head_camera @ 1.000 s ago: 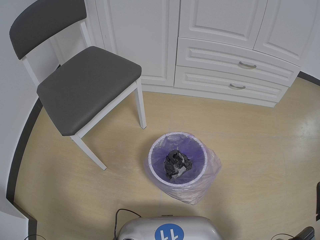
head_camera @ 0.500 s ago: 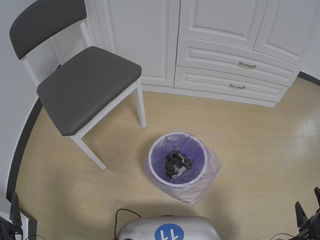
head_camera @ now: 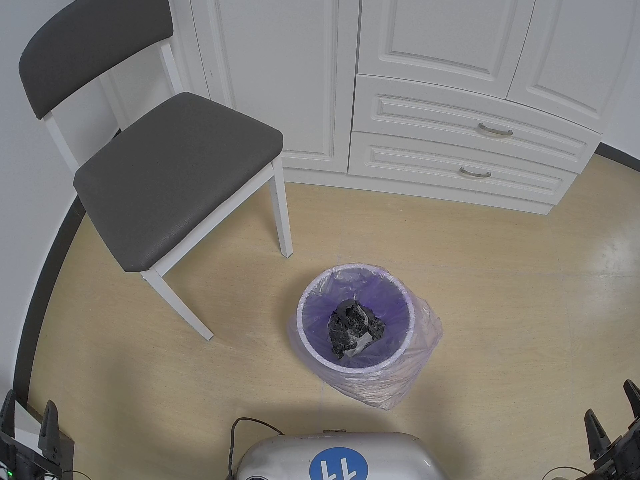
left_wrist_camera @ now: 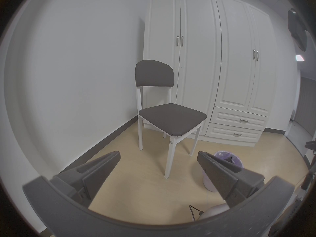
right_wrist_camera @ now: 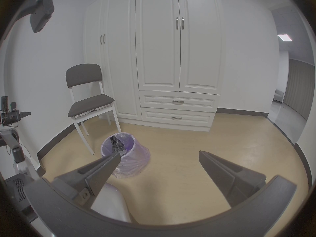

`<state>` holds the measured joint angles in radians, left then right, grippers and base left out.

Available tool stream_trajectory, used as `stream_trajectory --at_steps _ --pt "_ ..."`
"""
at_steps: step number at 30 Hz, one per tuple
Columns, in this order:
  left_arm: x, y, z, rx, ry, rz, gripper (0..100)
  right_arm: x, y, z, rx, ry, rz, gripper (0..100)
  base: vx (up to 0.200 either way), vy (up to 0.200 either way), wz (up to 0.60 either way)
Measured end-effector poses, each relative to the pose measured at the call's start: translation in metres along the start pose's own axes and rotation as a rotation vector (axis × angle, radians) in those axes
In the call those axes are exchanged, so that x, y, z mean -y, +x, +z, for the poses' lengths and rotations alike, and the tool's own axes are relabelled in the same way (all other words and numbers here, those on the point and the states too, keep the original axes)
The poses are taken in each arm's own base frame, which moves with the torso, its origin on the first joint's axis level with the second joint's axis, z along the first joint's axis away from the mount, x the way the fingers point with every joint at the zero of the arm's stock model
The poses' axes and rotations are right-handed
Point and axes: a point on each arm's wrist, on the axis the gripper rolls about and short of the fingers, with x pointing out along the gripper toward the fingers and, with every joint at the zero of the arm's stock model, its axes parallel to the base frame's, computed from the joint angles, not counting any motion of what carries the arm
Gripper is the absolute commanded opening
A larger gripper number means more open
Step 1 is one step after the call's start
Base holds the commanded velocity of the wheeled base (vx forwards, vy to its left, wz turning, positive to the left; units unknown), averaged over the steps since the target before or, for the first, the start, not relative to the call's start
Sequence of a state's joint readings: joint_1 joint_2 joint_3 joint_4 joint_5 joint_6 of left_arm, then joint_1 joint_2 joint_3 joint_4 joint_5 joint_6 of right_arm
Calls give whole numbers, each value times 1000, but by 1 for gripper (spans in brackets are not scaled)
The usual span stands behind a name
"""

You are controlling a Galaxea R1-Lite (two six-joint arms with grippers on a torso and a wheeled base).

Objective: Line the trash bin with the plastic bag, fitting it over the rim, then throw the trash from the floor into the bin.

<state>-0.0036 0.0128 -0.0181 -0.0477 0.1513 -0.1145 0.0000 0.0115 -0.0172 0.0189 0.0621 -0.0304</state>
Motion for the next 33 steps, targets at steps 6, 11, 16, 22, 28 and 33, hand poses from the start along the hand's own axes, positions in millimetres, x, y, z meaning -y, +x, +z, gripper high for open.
stream_trajectory --at_steps 6,11,16,22,28,33 --pt "1 0 -1 -9 50 -66 100 0 0 0 0 7 0 100 0 0 0" --pt "3 0 -6 -61 126 -148 100 0 0 0 0 0 -1 100 0 0 0" --pt "3 0 -6 -65 127 -159 100 0 0 0 0 -10 0 100 0 0 0" --pt "3 0 -6 -66 106 -152 100 0 0 0 0 -6 0 100 0 0 0" --pt "3 0 -6 -63 115 -148 100 0 0 0 -1 2 -1 100 0 0 0" --pt "3 0 -6 -63 119 -148 100 0 0 0 -1 2 -1 100 0 0 0"
